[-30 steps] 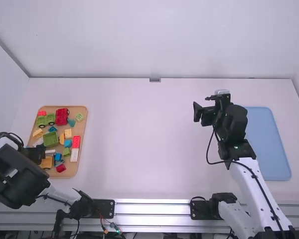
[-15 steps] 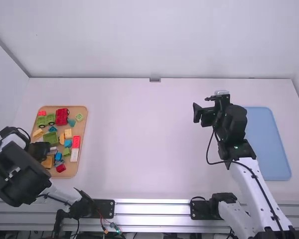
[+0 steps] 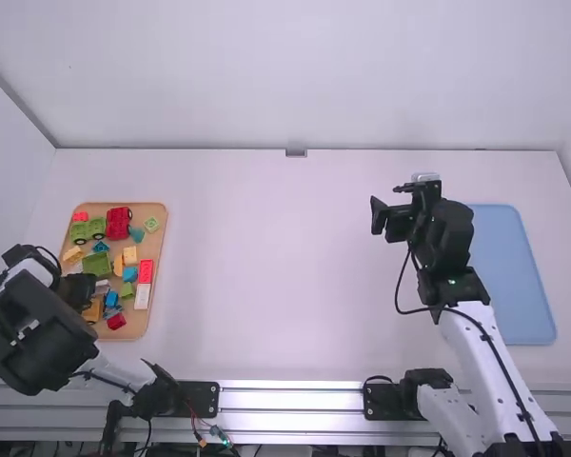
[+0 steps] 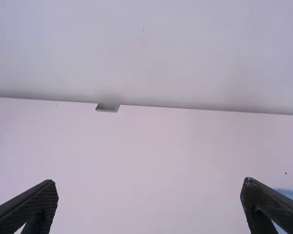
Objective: Assemble lego blocks to make yellow taxi
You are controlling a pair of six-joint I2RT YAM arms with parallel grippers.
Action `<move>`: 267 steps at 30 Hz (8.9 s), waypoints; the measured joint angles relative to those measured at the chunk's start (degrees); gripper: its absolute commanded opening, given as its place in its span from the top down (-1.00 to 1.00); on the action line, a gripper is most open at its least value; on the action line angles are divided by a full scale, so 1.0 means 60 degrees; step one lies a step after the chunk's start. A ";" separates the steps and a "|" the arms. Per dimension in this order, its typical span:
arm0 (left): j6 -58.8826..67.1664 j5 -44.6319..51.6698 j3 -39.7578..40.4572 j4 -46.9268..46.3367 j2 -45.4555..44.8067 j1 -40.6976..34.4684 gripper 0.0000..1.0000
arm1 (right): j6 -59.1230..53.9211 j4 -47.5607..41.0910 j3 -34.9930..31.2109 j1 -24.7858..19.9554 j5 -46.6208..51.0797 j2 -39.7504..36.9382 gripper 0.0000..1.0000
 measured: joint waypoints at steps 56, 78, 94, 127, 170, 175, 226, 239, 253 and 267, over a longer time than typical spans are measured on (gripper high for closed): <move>0.7053 0.1774 0.2025 -0.0758 -0.1537 -0.8837 0.35 | 0.0091 -0.0084 0.0004 0.0233 0.0000 0.0000 -0.97; 1.4061 0.0667 0.1949 0.0816 0.1515 -1.5223 0.31 | 0.0051 -0.0565 0.0018 0.0233 0.0000 0.0000 -0.97; 1.5493 0.1071 0.0594 0.2095 0.1512 -1.5187 -0.73 | 0.0062 -0.0568 0.0018 0.0233 0.0000 0.0000 -0.97; 0.6098 -0.1519 0.1410 -0.0699 -0.3002 -0.7770 -0.99 | 0.0076 -0.0521 0.0018 0.0233 0.0004 0.0000 -0.97; 0.6546 0.0237 0.2328 0.1293 0.2004 -0.4455 -0.25 | 0.0040 -0.0342 0.0018 0.0233 0.0004 0.0000 -0.97; 0.6550 0.0178 0.2095 0.1668 0.2004 -0.4437 -0.24 | 0.0040 -0.0346 0.0018 0.0233 0.0004 0.0000 -0.97; 0.6484 0.0018 0.1683 0.1224 0.2007 -0.4095 0.78 | 0.0066 -0.0521 0.0018 0.0233 0.0000 0.0000 -0.97; 0.7588 0.0149 0.4244 -0.1676 0.2011 -0.5340 0.96 | 0.0047 -0.0532 0.0018 0.0233 0.0000 0.0000 -0.98; 1.3449 0.1541 0.2962 -0.1413 0.1963 -1.0848 0.97 | 0.0055 -0.0557 0.0018 0.0233 0.0004 0.0000 -0.97; 1.6990 0.1974 0.1810 -0.0809 0.1781 -1.2404 0.96 | 0.0044 -0.0561 0.0018 0.0233 0.0007 0.0000 -0.97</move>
